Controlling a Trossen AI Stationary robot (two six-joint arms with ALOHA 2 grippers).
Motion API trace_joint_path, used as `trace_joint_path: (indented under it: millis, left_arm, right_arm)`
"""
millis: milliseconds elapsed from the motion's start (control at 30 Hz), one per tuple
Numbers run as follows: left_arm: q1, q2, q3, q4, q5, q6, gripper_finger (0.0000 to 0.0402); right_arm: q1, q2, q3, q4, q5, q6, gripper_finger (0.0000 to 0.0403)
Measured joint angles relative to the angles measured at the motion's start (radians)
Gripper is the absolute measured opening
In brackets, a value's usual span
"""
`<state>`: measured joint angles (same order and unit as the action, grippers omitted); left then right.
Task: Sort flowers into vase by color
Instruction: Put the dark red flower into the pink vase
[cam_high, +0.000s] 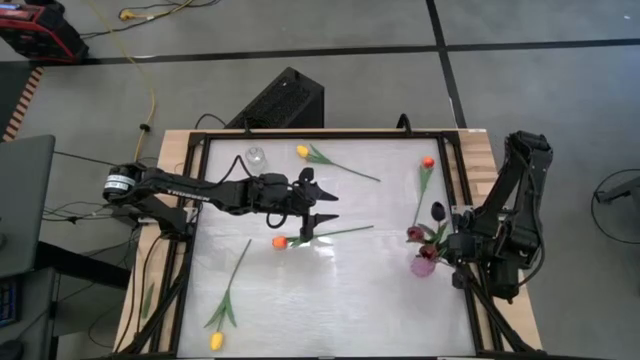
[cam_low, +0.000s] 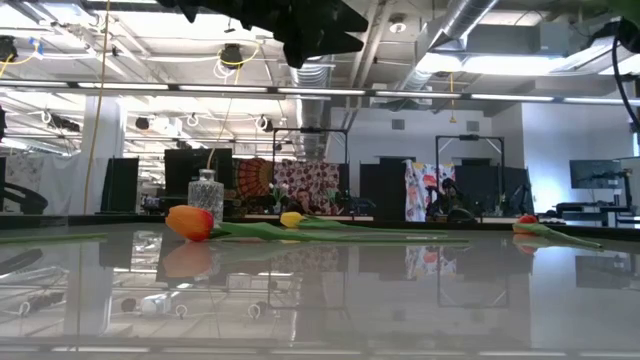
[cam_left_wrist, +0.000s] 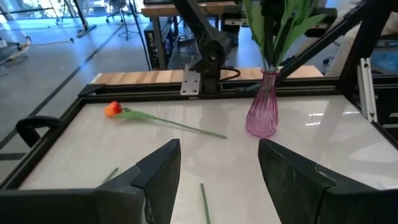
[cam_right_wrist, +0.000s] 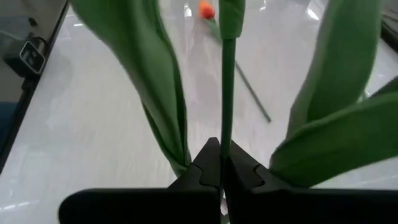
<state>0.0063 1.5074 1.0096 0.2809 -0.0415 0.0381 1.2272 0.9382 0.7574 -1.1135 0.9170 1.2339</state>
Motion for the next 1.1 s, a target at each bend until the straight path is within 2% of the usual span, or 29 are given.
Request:
trace_joint_path:
  millis: [200, 667, 967, 1100]
  left_arm:
    - [0.000, 0.000, 0.000, -0.001, 0.000, -0.014, 0.0206]
    - [0.000, 0.000, 0.000, 0.007, 0.000, -0.034, 0.0206]
    - [-0.002, 0.000, 0.000, 0.007, 0.000, -0.047, 0.0206]
    - [-0.006, 0.000, 0.000, 0.007, 0.001, -0.047, 0.0206]
  right_arm:
    - [0.000, -0.004, 0.000, -0.005, -0.011, 0.000, 0.0031]
    - [0.000, -0.053, 0.000, -0.009, -0.034, 0.022, 0.0081]
    - [-0.001, -0.066, 0.078, -0.055, -0.040, 0.022, 0.0137]
    - [-0.001, -0.066, 0.121, -0.071, -0.088, 0.017, 0.0165]
